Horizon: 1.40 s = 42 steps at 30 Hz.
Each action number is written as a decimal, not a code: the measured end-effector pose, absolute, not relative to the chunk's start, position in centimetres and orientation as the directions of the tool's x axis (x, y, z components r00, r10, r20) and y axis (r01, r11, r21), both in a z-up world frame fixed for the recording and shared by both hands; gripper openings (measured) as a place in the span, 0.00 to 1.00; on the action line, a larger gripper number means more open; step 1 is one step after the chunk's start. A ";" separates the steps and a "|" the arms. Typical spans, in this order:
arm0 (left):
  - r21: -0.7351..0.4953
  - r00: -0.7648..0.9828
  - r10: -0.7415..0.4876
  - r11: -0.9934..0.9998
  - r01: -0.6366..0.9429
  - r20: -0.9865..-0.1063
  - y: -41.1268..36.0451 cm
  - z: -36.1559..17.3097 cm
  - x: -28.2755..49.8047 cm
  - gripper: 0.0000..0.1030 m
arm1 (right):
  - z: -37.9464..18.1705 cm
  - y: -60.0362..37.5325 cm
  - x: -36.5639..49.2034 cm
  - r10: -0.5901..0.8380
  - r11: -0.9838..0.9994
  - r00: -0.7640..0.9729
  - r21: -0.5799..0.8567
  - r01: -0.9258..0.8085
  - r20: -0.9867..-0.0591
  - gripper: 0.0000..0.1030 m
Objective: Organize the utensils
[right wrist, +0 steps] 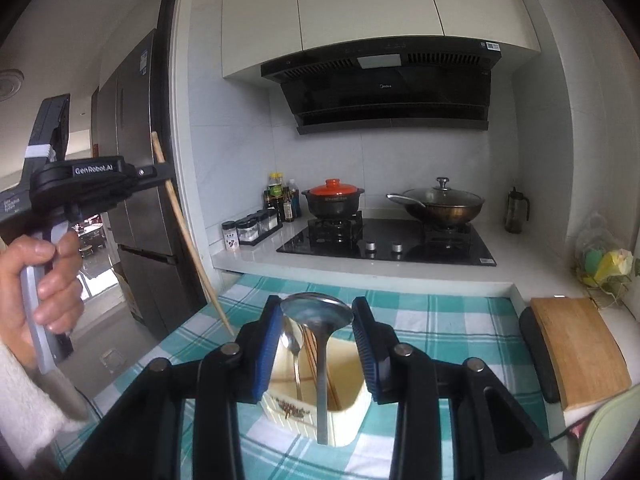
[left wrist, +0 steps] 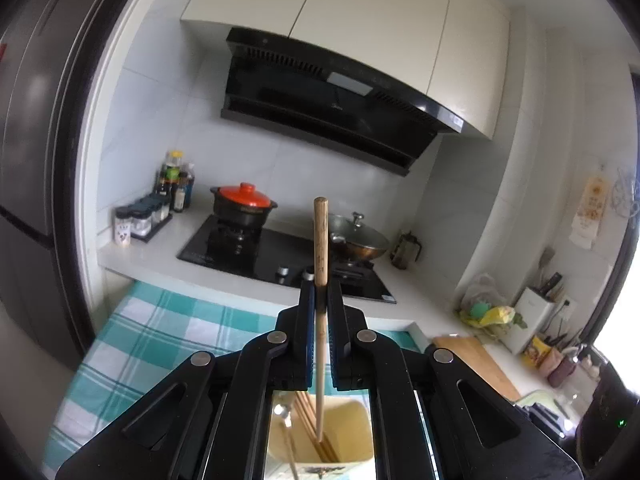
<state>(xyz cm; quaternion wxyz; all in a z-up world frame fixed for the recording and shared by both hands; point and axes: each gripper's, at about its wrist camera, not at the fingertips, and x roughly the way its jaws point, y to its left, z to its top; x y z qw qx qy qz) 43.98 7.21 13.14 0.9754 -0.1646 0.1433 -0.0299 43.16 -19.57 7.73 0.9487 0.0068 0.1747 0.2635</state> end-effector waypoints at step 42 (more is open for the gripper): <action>0.076 0.881 0.151 0.989 -0.131 -0.448 0.0 0.7 25.9 1.00 | 1.7 -20.9 29.7 0.301 0.954 0.854 0.119 -0.277 -0.425 0.96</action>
